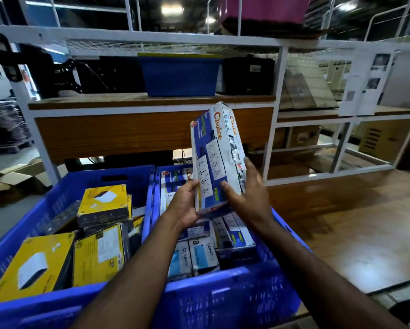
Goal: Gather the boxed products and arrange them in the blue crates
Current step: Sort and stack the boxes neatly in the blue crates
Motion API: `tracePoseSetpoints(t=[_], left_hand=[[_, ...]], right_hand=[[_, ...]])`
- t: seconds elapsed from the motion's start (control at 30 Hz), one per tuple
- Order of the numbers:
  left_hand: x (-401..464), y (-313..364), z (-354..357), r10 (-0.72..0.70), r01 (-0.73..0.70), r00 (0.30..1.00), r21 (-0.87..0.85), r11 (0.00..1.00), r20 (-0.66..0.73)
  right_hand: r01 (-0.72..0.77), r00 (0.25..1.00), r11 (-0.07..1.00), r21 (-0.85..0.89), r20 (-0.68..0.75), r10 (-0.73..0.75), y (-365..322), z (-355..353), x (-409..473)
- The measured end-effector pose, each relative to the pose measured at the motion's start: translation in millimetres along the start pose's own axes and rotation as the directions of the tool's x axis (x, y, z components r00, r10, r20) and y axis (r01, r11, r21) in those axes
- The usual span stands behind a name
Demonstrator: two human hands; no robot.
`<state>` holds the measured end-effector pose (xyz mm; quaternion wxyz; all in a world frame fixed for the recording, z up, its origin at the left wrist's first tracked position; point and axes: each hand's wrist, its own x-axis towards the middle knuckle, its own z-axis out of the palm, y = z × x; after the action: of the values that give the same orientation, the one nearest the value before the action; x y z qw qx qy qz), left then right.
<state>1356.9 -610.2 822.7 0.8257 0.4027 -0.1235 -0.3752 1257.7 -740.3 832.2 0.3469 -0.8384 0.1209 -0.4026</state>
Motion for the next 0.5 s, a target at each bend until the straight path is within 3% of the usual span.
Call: tracePoseSetpoints(t=[0.07,0.13,0.27,0.33,0.4,0.5], left_hand=[[4.0,-3.5,-0.2,0.023,-0.020,1.000,0.216,0.976,-0.010],[10.5,-10.2,-1.8,0.100,-0.068,0.994,0.475,0.878,-0.044],[13.5,-17.6,9.1,0.191,-0.081,0.975,0.619,0.781,-0.114],[14.5,-18.9,16.4,0.136,-0.026,0.984,0.676,0.736,-0.111],[11.4,-23.7,26.6,0.019,0.055,0.997,0.814,0.578,-0.081],[6.9,-41.9,46.2,-0.133,0.080,0.989,0.982,0.172,-0.058]], right_hand=[[0.023,0.999,0.997,-0.077,-0.033,-0.025,1.7,-0.8,-2.4],[0.054,0.994,0.980,-0.191,-0.088,-0.072,2.4,-2.2,-4.5],[0.041,0.990,0.930,-0.366,-0.110,-0.086,14.3,-13.2,-0.9],[0.025,0.993,0.901,-0.434,-0.095,-0.074,22.1,-21.0,1.4],[0.012,0.995,0.891,-0.455,-0.086,-0.057,27.6,-26.5,0.6],[-0.017,0.995,0.895,-0.446,-0.096,-0.029,38.2,-31.7,-6.0]])
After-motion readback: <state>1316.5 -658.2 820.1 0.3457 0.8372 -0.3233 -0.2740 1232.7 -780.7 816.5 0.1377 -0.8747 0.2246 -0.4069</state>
